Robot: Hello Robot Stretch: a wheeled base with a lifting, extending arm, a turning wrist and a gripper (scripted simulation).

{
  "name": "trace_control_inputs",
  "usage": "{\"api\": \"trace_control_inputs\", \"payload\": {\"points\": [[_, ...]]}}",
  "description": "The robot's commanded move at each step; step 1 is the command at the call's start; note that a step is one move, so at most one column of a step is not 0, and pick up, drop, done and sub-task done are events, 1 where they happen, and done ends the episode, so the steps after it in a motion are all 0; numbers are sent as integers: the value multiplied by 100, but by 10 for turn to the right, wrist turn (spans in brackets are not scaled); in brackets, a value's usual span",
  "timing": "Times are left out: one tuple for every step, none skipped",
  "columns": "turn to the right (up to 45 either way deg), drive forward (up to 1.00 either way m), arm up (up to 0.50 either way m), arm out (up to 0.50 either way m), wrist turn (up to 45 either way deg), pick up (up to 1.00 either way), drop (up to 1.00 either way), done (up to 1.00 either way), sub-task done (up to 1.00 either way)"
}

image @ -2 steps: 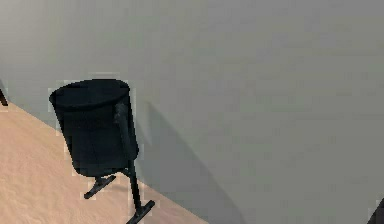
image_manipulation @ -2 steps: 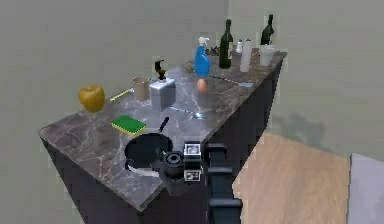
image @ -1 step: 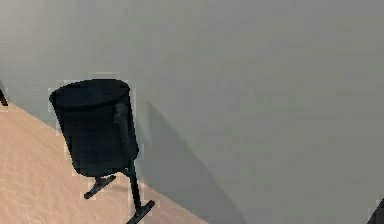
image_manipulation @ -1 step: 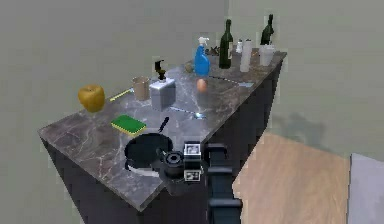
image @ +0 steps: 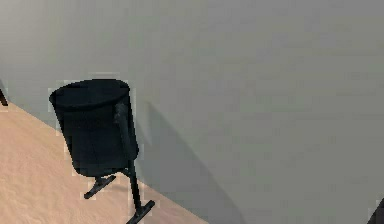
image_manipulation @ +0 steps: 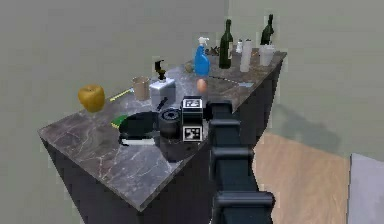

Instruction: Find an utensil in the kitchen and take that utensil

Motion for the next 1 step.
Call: {"api": "trace_control_inputs", "payload": {"points": [[0, 0, 0, 0, 0, 0, 0, 100, 0]]}}
